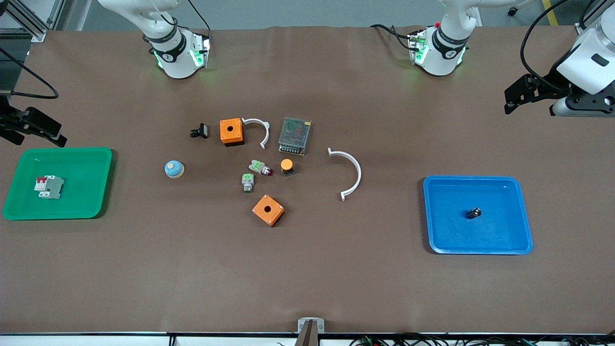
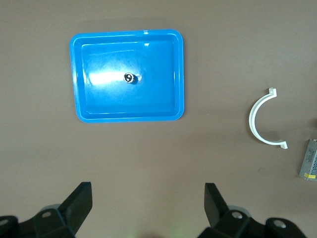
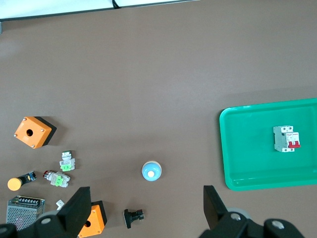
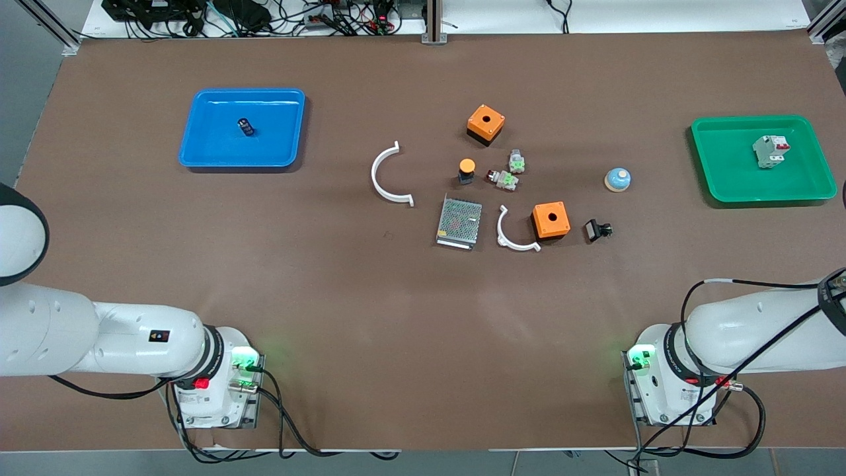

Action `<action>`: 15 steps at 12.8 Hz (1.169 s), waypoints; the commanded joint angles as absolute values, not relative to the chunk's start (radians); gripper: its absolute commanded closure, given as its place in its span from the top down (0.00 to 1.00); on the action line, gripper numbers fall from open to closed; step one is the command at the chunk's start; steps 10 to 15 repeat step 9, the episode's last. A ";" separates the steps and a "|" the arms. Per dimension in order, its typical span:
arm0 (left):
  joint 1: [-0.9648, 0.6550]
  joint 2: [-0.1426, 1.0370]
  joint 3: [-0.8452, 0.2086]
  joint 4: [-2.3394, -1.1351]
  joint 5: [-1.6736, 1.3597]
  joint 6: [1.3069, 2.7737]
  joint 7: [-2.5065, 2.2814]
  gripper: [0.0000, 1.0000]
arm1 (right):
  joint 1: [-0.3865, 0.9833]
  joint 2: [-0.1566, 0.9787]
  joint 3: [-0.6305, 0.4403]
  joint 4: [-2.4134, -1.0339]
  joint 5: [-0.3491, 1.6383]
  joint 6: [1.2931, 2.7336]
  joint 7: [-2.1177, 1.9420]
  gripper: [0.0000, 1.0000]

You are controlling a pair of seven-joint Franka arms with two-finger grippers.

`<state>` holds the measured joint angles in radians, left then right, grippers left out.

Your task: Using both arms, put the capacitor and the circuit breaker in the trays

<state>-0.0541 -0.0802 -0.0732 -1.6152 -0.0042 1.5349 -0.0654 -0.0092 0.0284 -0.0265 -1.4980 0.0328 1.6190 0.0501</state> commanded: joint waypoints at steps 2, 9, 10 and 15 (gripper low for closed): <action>-0.058 -0.098 -0.066 -1.620 -0.025 1.548 -0.046 1.00 | -0.011 0.040 -0.025 -1.471 0.017 1.608 0.049 1.00; -0.058 -0.074 -0.064 -1.575 -0.011 1.540 -0.060 1.00 | -0.012 0.040 -0.025 -1.470 0.017 1.609 0.049 1.00; -0.058 -0.074 -0.064 -1.575 -0.011 1.540 -0.060 1.00 | -0.012 0.040 -0.025 -1.470 0.017 1.609 0.049 1.00; -0.058 -0.074 -0.064 -1.575 -0.011 1.540 -0.060 1.00 | -0.012 0.040 -0.025 -1.470 0.017 1.609 0.049 1.00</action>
